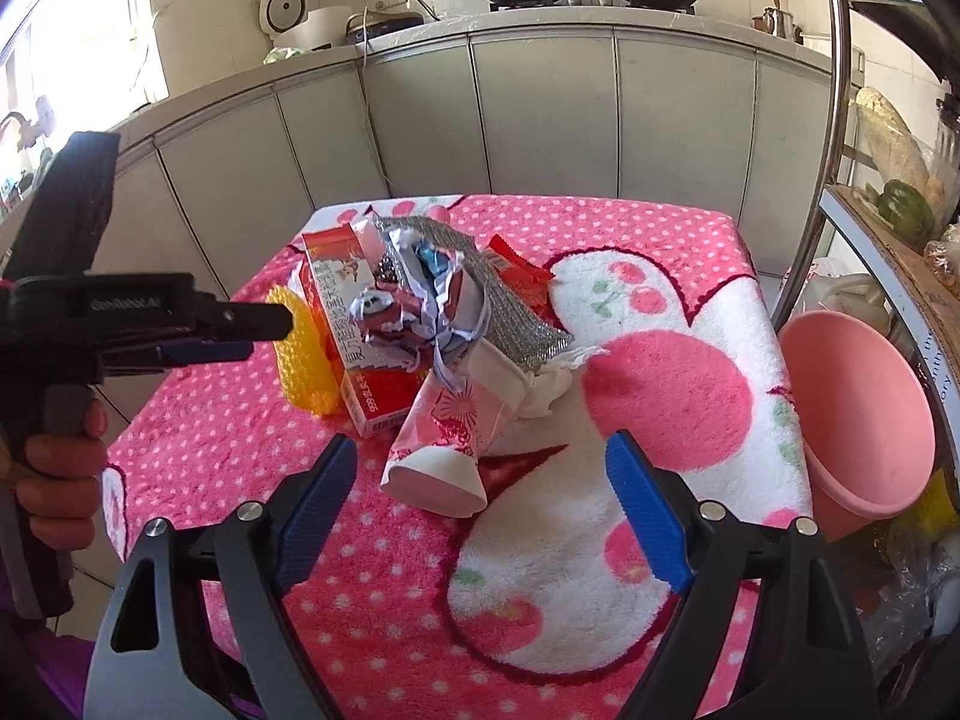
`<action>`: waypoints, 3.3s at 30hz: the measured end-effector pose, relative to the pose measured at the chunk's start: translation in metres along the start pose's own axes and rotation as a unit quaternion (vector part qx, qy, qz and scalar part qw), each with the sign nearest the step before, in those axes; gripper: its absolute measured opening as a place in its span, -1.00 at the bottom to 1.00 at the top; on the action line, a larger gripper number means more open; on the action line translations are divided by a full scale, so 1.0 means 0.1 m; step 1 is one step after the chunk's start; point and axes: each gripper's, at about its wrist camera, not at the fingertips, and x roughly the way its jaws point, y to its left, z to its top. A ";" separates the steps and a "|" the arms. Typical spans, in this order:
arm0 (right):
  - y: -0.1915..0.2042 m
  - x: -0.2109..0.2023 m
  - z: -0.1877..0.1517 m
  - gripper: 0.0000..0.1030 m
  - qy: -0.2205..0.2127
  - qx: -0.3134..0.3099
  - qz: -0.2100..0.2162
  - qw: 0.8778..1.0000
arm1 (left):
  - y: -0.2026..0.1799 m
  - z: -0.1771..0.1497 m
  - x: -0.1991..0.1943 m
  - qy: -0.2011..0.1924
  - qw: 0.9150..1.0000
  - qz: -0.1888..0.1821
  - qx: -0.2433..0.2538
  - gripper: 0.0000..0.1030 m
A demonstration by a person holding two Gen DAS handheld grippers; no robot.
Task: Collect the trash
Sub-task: 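Grasp the yellow foam net with the left tool while the right tool grasps foil wrappers, then carry both held items over the pink bucket and open both tools, then grasp the red box upright with the left tool while the right tool returns to the table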
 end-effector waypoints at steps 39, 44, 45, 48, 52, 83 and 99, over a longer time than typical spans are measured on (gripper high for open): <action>-0.45 -0.40 0.75 -0.94 -0.076 0.042 0.047 0.995 | -0.45 0.15 -0.73 -0.096 0.987 -0.050 0.121 -0.86; -0.88 -0.62 0.75 -0.94 -0.103 0.068 -0.010 0.992 | -0.97 0.19 -0.59 -0.088 0.979 -0.087 0.164 -0.86; -0.98 -0.66 0.74 -0.94 -0.106 0.075 -0.022 0.991 | -1.07 0.19 -0.56 -0.087 0.977 -0.093 0.172 -0.86; -1.26 -0.75 0.69 -0.94 -0.113 0.096 -0.058 0.987 | -1.45 0.22 -0.39 -0.078 0.969 -0.120 0.202 -0.86; -1.62 -0.81 0.57 -0.94 -0.113 0.118 -0.103 0.981 | -1.96 0.20 -0.09 -0.056 0.957 -0.147 0.243 -0.86; -2.72 -0.22 -0.11 -0.36 -0.014 0.199 -0.232 0.952 | -3.10 -0.10 1.97 0.138 0.943 -0.149 0.265 -0.56; -2.25 -0.46 0.01 -0.34 -0.045 0.169 -0.197 0.965 | -2.84 -0.04 1.18 0.057 0.948 -0.157 0.270 -0.55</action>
